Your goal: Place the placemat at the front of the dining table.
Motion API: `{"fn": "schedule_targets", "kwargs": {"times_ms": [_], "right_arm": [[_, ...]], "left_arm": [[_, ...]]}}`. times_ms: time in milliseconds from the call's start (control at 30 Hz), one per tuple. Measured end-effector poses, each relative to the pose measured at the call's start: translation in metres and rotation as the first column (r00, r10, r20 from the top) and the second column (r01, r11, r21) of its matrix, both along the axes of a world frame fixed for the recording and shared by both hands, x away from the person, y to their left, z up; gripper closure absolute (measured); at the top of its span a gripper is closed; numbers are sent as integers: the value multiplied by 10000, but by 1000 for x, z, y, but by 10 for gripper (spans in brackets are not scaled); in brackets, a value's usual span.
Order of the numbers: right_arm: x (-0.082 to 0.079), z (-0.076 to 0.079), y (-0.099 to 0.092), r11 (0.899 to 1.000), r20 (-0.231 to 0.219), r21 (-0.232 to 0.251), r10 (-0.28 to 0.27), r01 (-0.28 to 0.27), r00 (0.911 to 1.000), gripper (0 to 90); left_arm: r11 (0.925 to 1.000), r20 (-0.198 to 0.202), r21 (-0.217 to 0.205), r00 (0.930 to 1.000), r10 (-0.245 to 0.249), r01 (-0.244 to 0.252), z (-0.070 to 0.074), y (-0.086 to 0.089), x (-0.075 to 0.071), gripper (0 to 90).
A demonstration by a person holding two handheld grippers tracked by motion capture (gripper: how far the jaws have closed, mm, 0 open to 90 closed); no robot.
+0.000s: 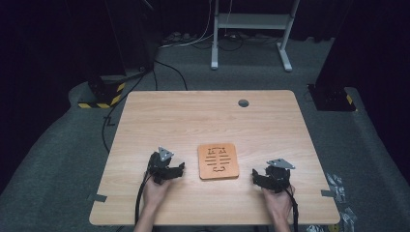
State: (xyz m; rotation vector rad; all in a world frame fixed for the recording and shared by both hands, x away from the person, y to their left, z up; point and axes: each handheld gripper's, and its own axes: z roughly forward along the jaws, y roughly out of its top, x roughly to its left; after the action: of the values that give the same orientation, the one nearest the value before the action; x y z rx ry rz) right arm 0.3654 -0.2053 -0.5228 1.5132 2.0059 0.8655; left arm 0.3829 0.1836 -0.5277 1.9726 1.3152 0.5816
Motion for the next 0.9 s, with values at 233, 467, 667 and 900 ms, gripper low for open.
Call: {"fn": "schedule_targets", "kwargs": {"times_ms": [233, 467, 667, 900], "right_arm": [[0, 2, 10, 9993, -85, 181, 319, -318, 9995, 192], [3, 4, 21, 9984, 123, 264, 506, -509, 9986, 205], [5, 5, 27, 9975, 65, 312, 633, -635, 9980, 208], [6, 5, 34, 9967, 5, 396, 710, -709, 9975, 213]], "left_arm": [[10000, 0, 2, 10000, -4, 4, 0, 0, 0, 232], [10000, 0, 4, 10000, -5, 5, 0, 0, 0, 232], [10000, 0, 4, 10000, -5, 5, 0, 0, 0, 232], [10000, 1, 0, 10000, -2, 2, 0, 0, 0, 232]]}}
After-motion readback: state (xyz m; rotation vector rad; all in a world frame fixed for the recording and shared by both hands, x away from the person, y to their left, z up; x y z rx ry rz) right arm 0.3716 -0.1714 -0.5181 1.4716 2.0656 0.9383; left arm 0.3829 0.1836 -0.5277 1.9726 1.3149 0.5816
